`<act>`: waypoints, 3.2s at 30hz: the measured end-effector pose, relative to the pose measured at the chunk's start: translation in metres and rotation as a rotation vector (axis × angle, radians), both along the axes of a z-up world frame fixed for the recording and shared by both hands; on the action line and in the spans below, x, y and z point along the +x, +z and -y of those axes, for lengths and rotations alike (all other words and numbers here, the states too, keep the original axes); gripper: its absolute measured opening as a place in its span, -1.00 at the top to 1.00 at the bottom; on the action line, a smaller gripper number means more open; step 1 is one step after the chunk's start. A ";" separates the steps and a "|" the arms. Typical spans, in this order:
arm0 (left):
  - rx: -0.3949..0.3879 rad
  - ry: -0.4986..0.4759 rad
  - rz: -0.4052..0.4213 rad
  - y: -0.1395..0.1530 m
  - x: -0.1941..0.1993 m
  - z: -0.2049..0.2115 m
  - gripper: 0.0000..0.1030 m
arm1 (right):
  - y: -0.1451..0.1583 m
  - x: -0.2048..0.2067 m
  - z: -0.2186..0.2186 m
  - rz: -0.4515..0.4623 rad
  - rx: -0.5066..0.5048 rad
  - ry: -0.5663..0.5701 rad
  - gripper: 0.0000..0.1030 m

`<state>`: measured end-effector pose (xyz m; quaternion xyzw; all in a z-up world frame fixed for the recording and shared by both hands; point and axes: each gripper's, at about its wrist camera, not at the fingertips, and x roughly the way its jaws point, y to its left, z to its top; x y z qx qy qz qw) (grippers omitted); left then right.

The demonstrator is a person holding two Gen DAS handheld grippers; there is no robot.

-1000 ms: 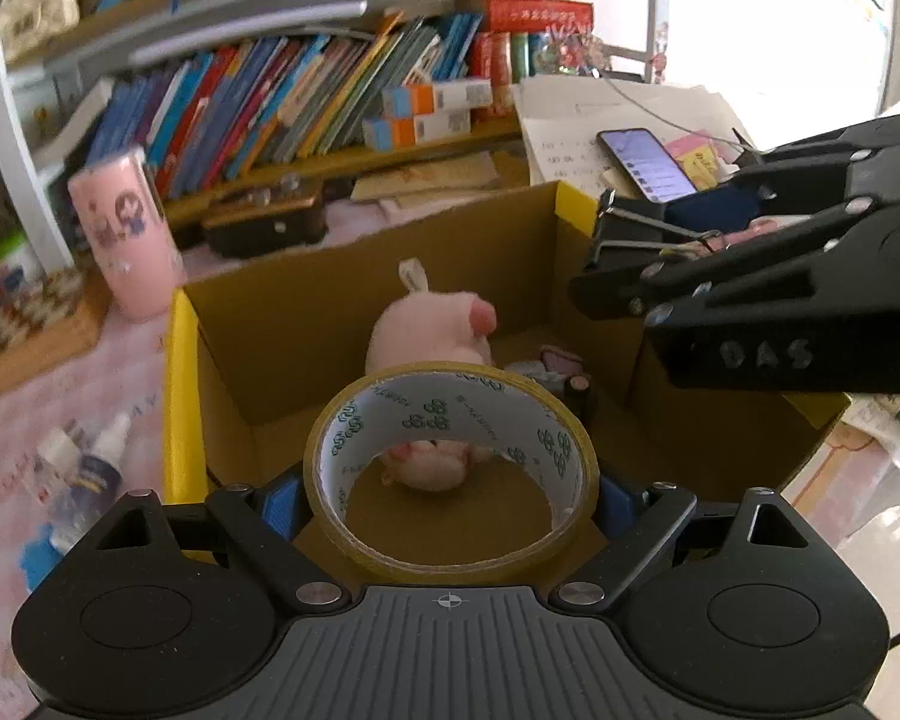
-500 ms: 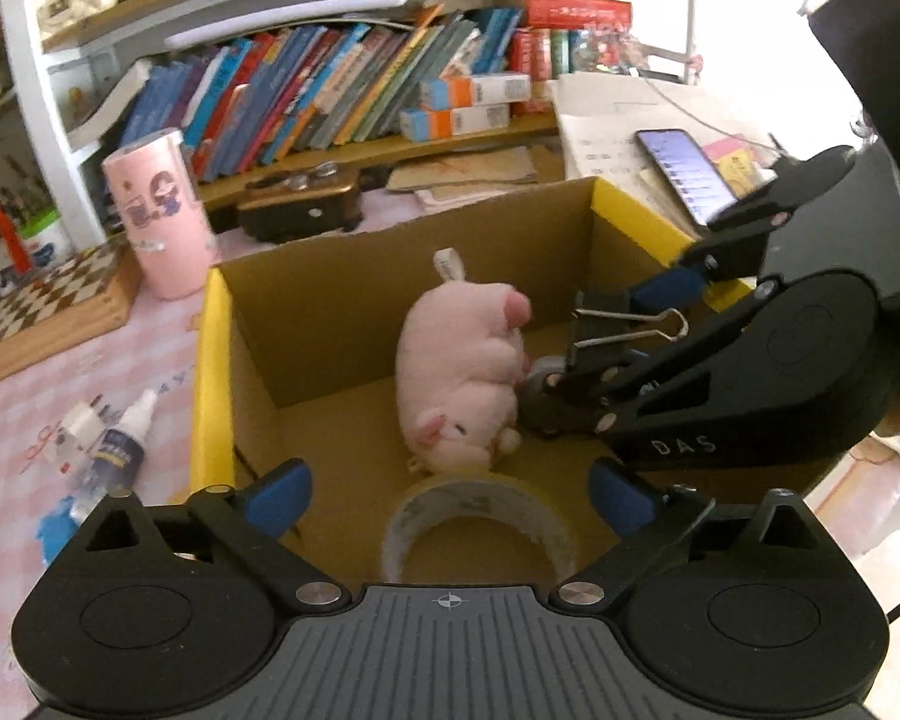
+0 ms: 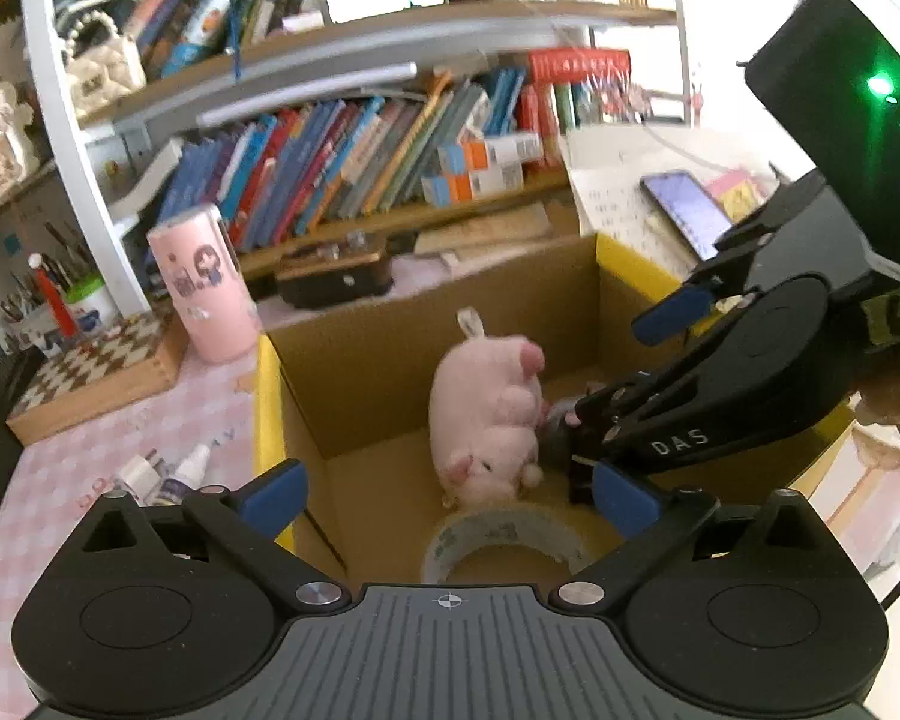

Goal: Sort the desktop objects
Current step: 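Lift both tools out of the box and withdraw, then move both tools toward the white spray bottle and blue cloth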

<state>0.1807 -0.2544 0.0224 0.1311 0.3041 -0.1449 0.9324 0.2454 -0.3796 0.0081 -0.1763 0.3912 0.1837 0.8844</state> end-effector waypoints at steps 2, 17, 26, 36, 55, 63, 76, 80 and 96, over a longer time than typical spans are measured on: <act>-0.023 0.004 0.017 0.006 -0.004 -0.002 -1.00 | 0.008 -0.008 0.004 0.031 0.024 -0.016 -0.15; -0.161 0.043 0.131 0.042 -0.046 -0.043 -1.00 | 0.052 -0.088 0.026 0.236 0.248 -0.297 -0.60; -0.138 0.071 0.170 0.034 -0.080 -0.075 -1.00 | 0.042 -0.142 0.015 0.275 0.286 -0.467 -0.61; -0.094 0.057 0.141 0.014 -0.116 -0.112 -1.00 | 0.015 -0.197 -0.028 0.240 0.273 -0.576 -0.64; -0.068 0.066 0.070 -0.004 -0.171 -0.193 -1.00 | -0.015 -0.273 -0.126 0.149 0.240 -0.588 -0.66; -0.040 0.092 0.052 -0.011 -0.189 -0.224 -1.00 | -0.026 -0.288 -0.166 0.095 0.244 -0.548 -0.67; -0.036 0.134 0.053 -0.012 -0.208 -0.263 -1.00 | -0.026 -0.295 -0.215 0.089 0.236 -0.442 -0.66; -0.044 0.146 0.047 -0.012 -0.212 -0.272 -1.00 | -0.025 -0.295 -0.226 0.090 0.235 -0.405 -0.65; -0.054 0.180 0.061 -0.011 -0.213 -0.297 -1.00 | -0.022 -0.289 -0.255 0.109 0.224 -0.337 -0.60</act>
